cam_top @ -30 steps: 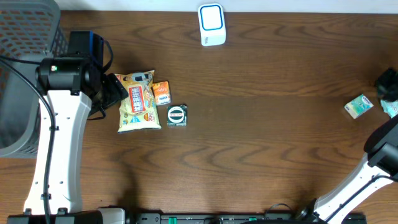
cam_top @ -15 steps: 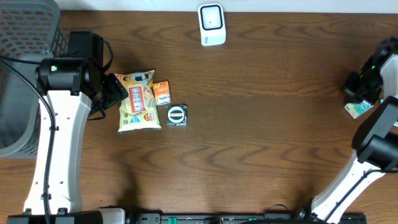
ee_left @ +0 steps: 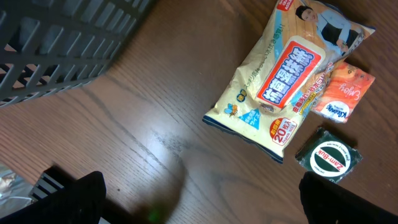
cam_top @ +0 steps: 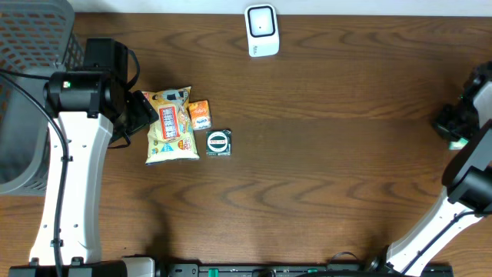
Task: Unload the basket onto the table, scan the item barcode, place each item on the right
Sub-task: 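Reach the right gripper left and grasp the orange snack box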
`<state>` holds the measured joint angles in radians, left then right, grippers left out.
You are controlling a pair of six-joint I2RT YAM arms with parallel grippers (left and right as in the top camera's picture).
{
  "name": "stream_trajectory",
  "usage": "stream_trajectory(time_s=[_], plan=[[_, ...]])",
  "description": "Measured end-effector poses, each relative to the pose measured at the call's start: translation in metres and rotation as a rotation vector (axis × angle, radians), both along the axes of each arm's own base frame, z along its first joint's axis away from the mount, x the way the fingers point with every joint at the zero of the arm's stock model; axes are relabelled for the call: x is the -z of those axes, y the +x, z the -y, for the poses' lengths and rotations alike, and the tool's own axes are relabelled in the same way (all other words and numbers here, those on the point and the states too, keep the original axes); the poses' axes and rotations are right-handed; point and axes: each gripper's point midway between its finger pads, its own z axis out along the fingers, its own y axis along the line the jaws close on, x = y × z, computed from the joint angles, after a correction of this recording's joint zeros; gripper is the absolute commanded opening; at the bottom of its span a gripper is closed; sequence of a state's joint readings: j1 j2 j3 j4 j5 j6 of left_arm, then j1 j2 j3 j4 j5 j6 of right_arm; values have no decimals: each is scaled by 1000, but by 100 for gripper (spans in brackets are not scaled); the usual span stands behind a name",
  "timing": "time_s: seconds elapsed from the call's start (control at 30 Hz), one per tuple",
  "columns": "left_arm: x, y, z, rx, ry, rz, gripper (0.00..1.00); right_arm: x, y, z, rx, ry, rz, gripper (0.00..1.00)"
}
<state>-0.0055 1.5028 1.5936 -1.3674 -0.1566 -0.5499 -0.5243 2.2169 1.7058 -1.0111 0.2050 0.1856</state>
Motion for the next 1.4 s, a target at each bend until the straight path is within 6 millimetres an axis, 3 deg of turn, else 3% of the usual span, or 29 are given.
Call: stream_trajectory(time_s=[0.13,0.33,0.47,0.53,0.63,0.8,0.9,0.97,1.1,1.27,1.4], plan=[[0,0,0,0,0,0,98,0,-10,13,32,-6,-6,6],[0,0,0,0,0,0,98,-12,-13,9,30,18,-29,9],[0,0,0,0,0,0,98,-43,11,-3,-6,52,28,18],[0,0,0,0,0,0,98,-61,33,-25,-40,136,106,21],[0,0,0,0,0,0,98,-84,69,-71,-133,318,255,25],[0,0,0,0,0,0,98,-113,117,-176,-342,628,450,59],[0,0,0,0,0,0,98,-125,133,-245,-502,728,501,65],[0,0,0,0,0,0,98,-130,139,-282,-588,762,519,63],[0,0,0,0,0,0,98,-145,152,-378,-821,799,596,68],[0,0,0,0,0,0,98,-150,147,-479,-966,774,629,69],[0,0,0,0,0,0,98,-143,133,-553,-1045,764,639,68]])
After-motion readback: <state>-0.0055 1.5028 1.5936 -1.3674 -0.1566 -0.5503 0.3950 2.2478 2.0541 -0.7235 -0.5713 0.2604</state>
